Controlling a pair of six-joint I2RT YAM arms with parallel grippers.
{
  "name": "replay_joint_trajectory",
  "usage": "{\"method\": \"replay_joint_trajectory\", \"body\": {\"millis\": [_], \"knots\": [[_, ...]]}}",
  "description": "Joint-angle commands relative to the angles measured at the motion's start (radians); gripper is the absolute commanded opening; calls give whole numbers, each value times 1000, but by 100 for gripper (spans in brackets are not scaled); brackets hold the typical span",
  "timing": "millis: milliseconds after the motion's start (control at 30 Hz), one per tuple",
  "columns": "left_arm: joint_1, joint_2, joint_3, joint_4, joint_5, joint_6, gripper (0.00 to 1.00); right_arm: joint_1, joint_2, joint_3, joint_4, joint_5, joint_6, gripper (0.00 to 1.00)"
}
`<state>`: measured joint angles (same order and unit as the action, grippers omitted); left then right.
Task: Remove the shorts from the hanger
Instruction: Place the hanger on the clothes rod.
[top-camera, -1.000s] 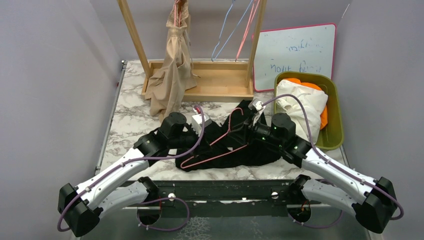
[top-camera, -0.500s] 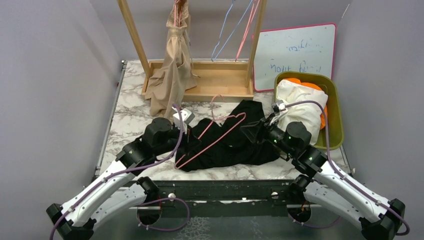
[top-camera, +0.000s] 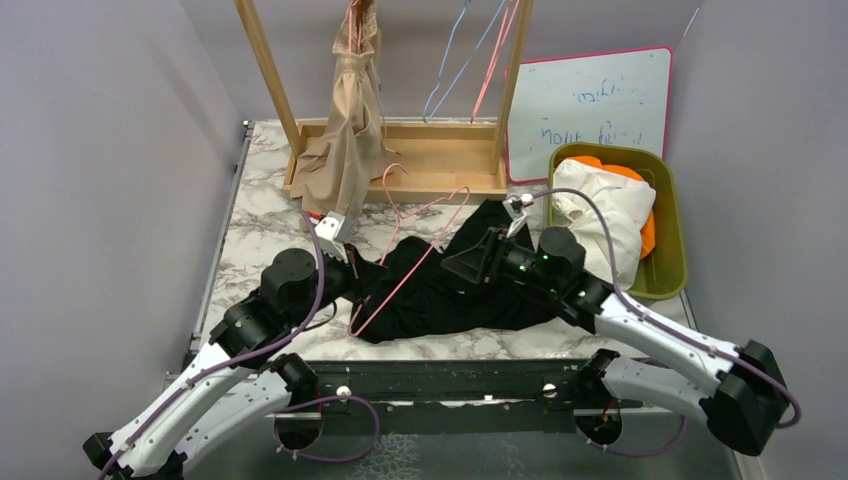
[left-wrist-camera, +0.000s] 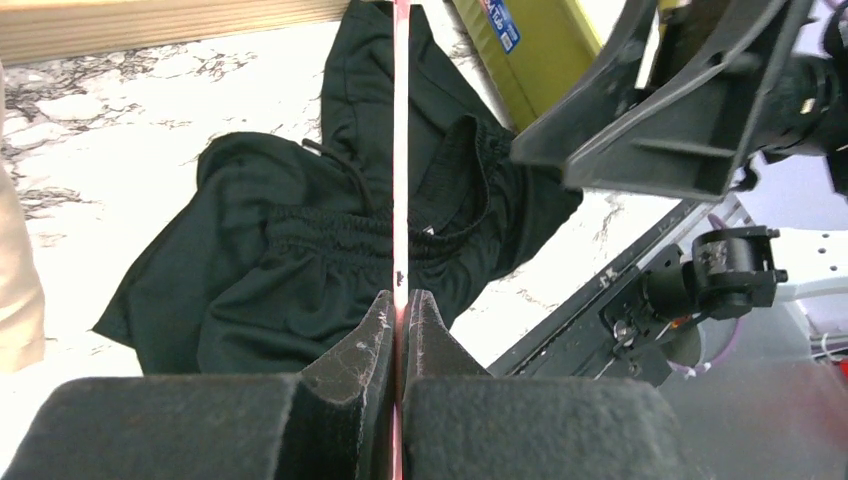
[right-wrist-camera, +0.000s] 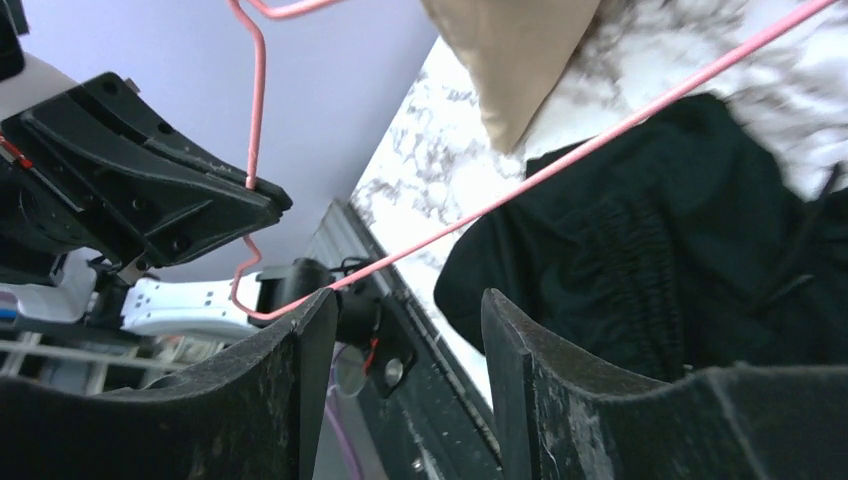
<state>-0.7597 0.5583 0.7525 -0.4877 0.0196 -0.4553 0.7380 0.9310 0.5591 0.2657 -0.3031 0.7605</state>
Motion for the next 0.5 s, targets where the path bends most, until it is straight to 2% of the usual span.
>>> {"method": "replay_joint_trajectory", "body": {"millis": [0, 100, 167, 267, 333, 467], "knots": [[2, 23, -38, 109, -18, -52, 0, 79, 157, 91, 179, -77, 105, 58], [3, 43, -50, 130, -19, -53, 0, 144, 224, 121, 252, 42, 129, 58], [2, 45, -61, 144, -24, -54, 0, 163, 255, 110, 359, 89, 174, 59], [3, 34, -81, 166, -15, -60, 0, 170, 318, 124, 428, 128, 244, 60], [2, 22, -98, 188, 9, -53, 0, 170, 368, 149, 397, 160, 304, 59], [3, -20, -118, 193, 24, -34, 0, 174, 454, 163, 478, 148, 379, 59]]}}
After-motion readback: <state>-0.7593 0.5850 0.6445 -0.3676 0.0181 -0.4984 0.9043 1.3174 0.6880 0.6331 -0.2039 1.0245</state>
